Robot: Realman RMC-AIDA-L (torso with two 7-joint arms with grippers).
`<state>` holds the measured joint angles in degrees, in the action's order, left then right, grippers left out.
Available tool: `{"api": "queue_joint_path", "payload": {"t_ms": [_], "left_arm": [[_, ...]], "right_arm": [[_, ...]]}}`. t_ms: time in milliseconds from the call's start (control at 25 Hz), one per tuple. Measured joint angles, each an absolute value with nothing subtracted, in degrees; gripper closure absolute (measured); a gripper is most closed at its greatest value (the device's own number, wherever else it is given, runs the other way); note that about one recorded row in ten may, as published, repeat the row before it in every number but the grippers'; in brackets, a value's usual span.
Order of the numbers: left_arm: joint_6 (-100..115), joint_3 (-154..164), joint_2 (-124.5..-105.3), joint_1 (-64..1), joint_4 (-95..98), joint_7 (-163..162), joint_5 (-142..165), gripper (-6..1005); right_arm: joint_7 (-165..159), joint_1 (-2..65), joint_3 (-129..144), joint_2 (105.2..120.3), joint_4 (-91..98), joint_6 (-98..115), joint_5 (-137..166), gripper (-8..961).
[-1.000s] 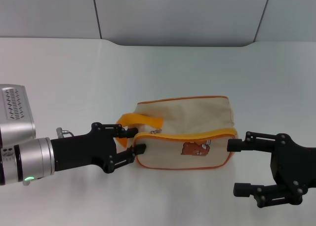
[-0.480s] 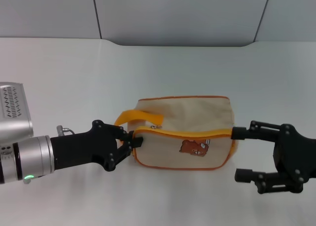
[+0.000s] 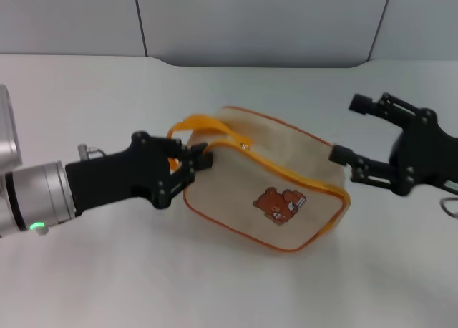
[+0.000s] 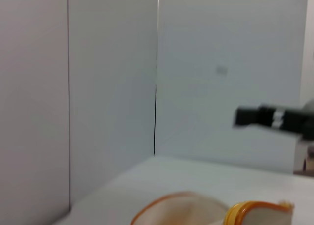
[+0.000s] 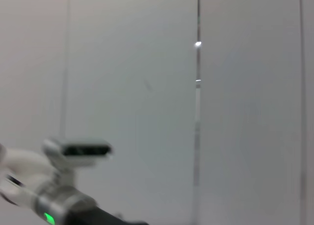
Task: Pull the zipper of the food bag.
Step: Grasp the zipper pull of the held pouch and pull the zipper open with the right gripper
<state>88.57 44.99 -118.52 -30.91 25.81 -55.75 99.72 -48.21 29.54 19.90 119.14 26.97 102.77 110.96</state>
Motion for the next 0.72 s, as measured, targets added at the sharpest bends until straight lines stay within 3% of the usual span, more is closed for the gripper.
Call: {"api": "queue_joint_path", "payload": {"t_ms": [120,360,720], "left_arm": [[89.18,44.99,-118.49,-31.89,26.07,-55.87,98.75,901],[88.89,45.21,-118.82,-33.46,25.43,-55.8,98.47,907],[86.97,44.93,-118.81,-34.41,25.46,-56.18,98.29,911]], "right_arm": [[-41.94,31.27,20.28,119.24,23.33,98.64,110.19,128],[-28.47,34.45,21.42,119.44,15.79,92.38,110.56,224],[-25.86,36.21,26.89,119.5,14.14,89.98,110.35,466]]}}
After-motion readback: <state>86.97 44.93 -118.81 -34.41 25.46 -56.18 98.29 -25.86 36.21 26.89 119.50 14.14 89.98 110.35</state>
